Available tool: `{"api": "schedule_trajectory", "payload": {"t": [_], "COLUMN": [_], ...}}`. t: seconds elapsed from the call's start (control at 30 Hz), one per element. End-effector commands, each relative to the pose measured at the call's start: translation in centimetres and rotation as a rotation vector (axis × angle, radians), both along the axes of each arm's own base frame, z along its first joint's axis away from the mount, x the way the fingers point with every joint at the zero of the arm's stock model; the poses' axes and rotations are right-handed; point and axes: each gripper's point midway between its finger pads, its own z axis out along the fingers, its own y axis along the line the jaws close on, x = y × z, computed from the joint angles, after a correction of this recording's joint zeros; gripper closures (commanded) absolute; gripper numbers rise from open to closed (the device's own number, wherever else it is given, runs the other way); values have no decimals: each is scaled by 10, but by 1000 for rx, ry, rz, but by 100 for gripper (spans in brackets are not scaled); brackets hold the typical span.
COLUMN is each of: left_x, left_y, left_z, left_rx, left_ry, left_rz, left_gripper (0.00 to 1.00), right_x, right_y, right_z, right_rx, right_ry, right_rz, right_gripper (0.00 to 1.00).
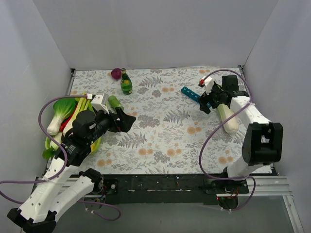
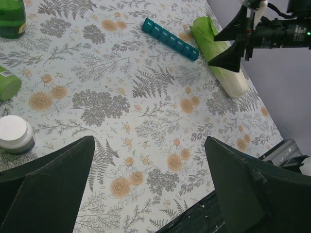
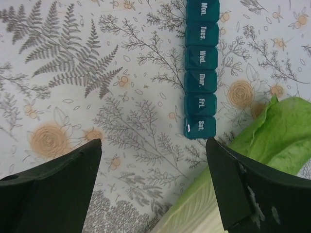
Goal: Sort the pills into containers
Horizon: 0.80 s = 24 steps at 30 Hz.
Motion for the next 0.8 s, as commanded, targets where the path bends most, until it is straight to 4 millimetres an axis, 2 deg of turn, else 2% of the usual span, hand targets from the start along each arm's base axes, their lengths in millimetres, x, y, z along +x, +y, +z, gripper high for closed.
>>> {"api": "schedule_trajectory", "payload": {"t": [0.0,0.03,0.07,0.1,0.13,0.17,0.27,0.5,0.7,0.77], "left_x": [1,0,0,-1,-1,-1,-1,1,2,1], "left_y": [4,4,4,4,3,4,5,3,1,-2], "left_z": [-4,-5,-8,-10,-10,-12,-15,-18,-19,-19], "left_rx": [-3,-4,-7,-7,-7,-6,-6,-3,-11,-10], "left_ry": [-2,2,10,17,17,24,30,38,40,43], "left_rz": [21,23,23,21,20,22,30,29,22,8], "left_gripper": [2,2,2,2,2,2,2,2,2,2], "right_x": [34,48,55,60,74,78,95,104,99,96], "right_y": [-4,-3,-1,0,1,1,4,11,16,20], "right_z": [-24,-17,-34,-39,-32,-50,-63,-86,-101,-102], "right_rx": [-165,-172,-178,-183,-187,-200,-215,-211,-196,-187], "right_ry": [22,2,40,51,30,71,101,159,200,202], "right_rz": [22,10,14,13,1,3,7,36,76,96], "right_gripper": [7,8,9,9,11,12,16,22,30,36]}}
